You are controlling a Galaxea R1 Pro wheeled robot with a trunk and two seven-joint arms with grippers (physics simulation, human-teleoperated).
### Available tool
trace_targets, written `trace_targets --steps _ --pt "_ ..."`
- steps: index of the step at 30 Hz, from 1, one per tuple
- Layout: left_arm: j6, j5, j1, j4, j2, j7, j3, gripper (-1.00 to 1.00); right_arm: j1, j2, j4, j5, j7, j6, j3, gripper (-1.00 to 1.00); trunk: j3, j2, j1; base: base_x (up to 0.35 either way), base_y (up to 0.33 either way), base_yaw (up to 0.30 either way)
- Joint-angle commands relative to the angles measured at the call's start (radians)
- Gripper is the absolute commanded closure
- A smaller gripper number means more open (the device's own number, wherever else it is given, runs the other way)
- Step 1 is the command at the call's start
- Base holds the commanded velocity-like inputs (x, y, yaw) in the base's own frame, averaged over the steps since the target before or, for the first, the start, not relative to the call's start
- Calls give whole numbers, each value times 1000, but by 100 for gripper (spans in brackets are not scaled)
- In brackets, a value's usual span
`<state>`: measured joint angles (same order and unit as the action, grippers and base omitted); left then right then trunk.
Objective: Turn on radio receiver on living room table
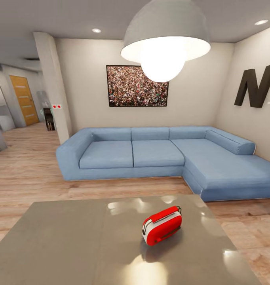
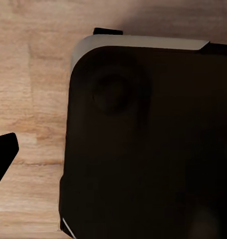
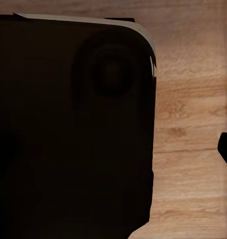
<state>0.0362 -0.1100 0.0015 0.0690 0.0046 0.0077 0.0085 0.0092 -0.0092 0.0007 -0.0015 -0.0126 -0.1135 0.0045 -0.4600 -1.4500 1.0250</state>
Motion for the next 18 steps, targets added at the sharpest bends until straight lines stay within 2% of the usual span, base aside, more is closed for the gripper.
trace_targets --steps 1,11,18 --pt "0 -1 0 0 0 0 0 -100 0 0 0 0 0 0 0 -100 0 0 0 0 -267 3" --pt "1 -2 0 0 0 0 -1 -100 0 0 0 0 0 0 0 -100 0 0 0 0 -260 1" --pt "1 -3 0 0 1 0 -2 -100 0 0 -1 0 0 0 0 -100 0 0 0 68 -65 0"
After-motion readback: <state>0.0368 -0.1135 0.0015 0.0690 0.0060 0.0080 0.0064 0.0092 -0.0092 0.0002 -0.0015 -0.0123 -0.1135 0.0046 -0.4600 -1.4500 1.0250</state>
